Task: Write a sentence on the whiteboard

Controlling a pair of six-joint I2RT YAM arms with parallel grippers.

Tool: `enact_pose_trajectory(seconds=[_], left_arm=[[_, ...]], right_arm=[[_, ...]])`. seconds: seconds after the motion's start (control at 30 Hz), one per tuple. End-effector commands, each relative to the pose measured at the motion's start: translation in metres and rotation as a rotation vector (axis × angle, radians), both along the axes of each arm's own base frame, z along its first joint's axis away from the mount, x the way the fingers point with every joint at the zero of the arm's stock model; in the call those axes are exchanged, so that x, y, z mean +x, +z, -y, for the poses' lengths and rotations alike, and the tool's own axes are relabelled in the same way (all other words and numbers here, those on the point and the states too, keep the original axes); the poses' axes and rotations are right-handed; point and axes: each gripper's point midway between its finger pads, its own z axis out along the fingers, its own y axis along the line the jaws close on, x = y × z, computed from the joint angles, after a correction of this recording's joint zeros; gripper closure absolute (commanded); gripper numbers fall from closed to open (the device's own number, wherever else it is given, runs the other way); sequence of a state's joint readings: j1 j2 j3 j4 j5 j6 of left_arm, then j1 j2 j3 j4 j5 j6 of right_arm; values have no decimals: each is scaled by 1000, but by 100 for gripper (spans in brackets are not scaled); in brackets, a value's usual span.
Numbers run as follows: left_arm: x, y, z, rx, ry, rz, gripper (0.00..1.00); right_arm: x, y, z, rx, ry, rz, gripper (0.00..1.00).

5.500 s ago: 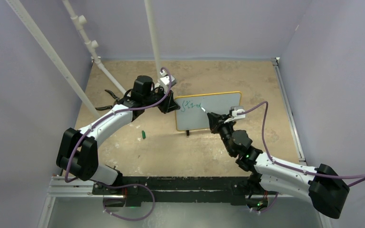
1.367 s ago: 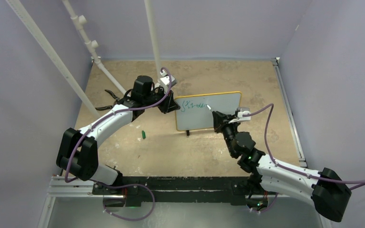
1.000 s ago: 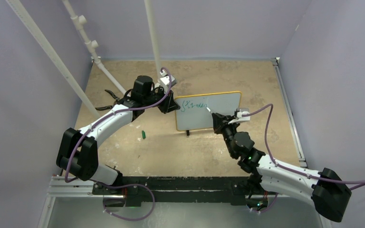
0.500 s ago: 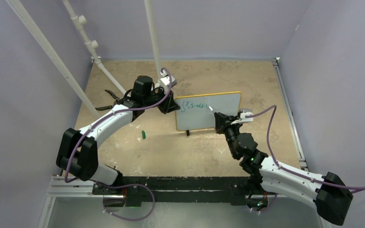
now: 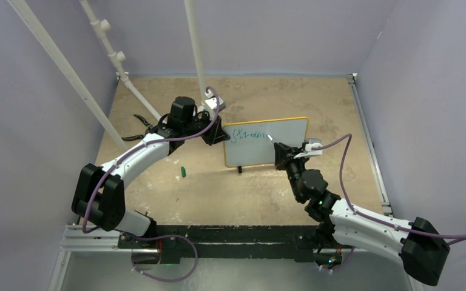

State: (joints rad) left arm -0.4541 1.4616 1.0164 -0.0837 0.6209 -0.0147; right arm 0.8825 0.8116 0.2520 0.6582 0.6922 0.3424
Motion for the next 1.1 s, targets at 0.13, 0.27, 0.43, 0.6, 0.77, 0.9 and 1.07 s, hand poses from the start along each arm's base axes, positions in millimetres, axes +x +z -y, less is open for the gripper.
enact_pose_trajectory(seconds=[0.13,0.27,0.43,0.6,0.77,0.9,1.07], left_arm=[[8,7,-6,28,29,64,100],[8,6,-6,28,29,63,100],[8,6,-6,28,29,64,100],[8,6,-7,28,30,64,100],[8,7,-6,28,29,65,100],[8,7,-6,27,28,65,100],[8,7,-6,27,28,65,100]], right_arm=[[6,30,-3,18,-8,75,100],[7,26,-9,3,16,67,100],[5,17,-9,2,19,38,100],[2,6,-6,9,20,7,100],[0,-2,-4,10,14,-17,100],[1,0,-2,12,3,-16,100],[3,9,0,16,-15,6,100]])
